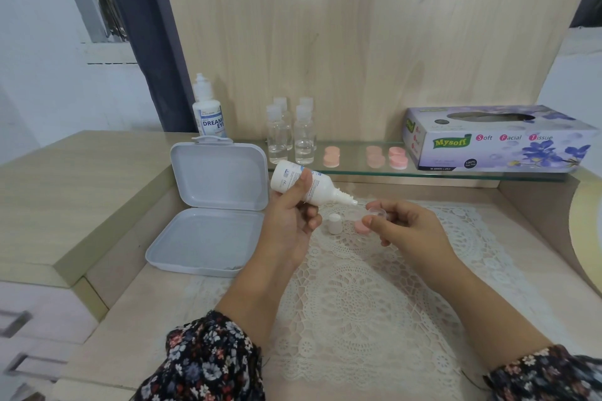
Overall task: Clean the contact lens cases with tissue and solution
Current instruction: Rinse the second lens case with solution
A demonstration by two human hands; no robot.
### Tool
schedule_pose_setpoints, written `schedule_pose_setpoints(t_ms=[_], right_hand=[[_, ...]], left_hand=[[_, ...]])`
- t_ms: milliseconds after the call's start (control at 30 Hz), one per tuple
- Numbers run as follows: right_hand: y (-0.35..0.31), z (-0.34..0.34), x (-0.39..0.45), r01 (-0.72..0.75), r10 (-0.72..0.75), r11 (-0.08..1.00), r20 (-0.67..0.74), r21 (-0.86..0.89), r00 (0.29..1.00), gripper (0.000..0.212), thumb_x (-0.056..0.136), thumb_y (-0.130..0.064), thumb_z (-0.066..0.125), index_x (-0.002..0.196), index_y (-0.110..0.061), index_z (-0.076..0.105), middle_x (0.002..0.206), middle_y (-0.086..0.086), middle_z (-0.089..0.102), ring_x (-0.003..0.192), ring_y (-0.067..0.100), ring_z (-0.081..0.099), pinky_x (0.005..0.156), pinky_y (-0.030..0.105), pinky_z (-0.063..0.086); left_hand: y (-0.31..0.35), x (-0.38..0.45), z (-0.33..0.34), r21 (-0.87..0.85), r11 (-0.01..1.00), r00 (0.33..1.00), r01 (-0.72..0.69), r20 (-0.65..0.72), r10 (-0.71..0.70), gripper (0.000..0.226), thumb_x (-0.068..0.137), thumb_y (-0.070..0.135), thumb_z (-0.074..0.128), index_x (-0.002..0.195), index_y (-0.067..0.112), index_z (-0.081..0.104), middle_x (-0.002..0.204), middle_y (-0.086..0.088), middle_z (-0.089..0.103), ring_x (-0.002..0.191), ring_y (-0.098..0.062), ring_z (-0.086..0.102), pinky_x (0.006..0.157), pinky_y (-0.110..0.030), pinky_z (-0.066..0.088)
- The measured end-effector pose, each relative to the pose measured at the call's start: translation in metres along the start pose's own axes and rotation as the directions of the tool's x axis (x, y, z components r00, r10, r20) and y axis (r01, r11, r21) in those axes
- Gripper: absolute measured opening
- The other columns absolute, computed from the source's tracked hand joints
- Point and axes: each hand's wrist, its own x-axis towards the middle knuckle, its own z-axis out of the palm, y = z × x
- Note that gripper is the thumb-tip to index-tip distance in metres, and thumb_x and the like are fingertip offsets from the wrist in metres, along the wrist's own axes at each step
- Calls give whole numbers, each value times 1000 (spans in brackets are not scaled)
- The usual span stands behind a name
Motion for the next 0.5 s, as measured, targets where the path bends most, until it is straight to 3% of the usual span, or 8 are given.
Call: schedule_pose_setpoints(t_ms=[233,500], right_hand=[[0,0,0,-6,6,1000,5,6,1000,17,80,-14,75,96,-20,71,62,-3,58,52,6,52,59,13,48],[0,0,0,0,0,1000,1,-3,1000,17,80,-13,75,97,-18,71,62,-3,59,51,5,52,58,11,47]], left_hand=[[1,0,0,11,1000,1000,3,3,-3,47,70,32,70,106,9,51,77,-6,59,43,-7,38,36,-18,32],[1,-1,1,5,1000,1000,3,2,-3,45,69,32,70,103,9,52,68,-1,60,43,-7,39,36,-18,33]])
